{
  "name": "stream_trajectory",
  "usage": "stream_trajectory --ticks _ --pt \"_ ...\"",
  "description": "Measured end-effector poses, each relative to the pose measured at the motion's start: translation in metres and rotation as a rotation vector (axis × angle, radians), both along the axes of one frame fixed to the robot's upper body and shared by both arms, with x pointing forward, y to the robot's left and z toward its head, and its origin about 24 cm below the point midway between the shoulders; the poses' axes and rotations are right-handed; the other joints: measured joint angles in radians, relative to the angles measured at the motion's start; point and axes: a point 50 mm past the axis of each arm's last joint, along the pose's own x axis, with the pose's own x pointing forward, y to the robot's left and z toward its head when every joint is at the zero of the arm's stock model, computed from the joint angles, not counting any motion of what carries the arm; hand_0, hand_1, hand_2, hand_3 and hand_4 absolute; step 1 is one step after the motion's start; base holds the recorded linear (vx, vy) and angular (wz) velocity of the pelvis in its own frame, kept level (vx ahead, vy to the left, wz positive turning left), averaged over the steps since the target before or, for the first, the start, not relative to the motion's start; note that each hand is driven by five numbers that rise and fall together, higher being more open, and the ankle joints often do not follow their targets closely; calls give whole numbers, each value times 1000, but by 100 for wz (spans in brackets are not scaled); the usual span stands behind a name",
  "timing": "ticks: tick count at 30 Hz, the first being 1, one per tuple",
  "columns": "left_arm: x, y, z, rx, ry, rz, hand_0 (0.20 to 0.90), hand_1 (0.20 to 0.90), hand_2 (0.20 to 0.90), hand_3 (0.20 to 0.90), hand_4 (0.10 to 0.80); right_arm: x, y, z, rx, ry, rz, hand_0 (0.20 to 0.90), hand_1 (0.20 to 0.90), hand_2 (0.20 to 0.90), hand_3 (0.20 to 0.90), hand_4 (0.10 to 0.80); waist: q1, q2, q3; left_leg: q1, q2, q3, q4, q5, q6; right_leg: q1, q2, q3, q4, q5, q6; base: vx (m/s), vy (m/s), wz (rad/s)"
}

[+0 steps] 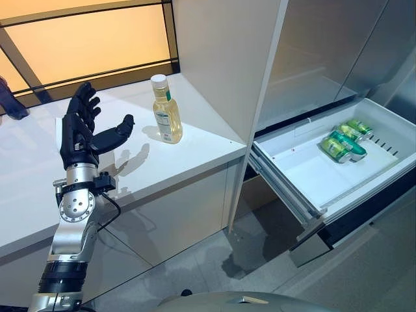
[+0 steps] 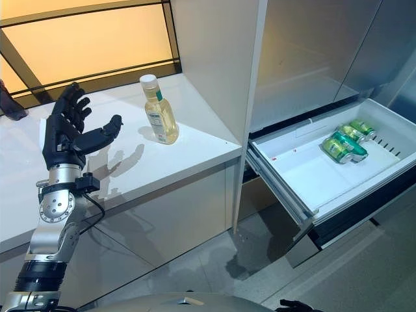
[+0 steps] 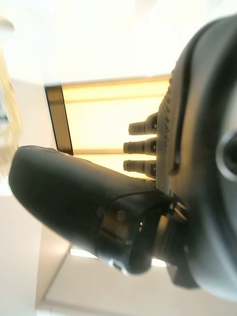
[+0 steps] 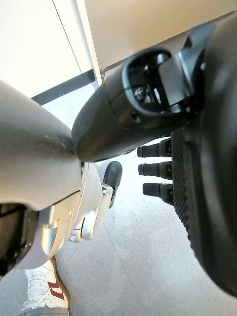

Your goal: Put drinks into fridge and close the fridge

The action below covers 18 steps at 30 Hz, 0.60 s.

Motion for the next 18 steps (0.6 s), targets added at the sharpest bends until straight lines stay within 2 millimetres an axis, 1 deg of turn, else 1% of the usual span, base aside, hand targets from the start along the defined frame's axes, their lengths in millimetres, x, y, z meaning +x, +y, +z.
stream_trajectory --ticks 9,13,18 --pt "8 -8 -26 -43 198 -56 900 900 900 900 800 4 1 0 1 0 2 900 900 900 900 800 -24 3 0 12 0 5 0 0 0 8 0 6 0 0 0 14 1 -1" --pt "10 -7 -34 -49 240 -44 900 900 900 900 800 6 1 1 1 1 2 900 900 900 900 800 -39 6 -1 16 1 6 -4 -1 0 13 0 6 0 0 0 0 0 0" --pt "13 -5 -38 -63 258 -21 900 900 900 900 800 6 0 1 1 -1 3 900 900 900 900 800 -41 7 -1 17 1 7 -4 -1 1 13 0 9 0 0 0 0 0 0"
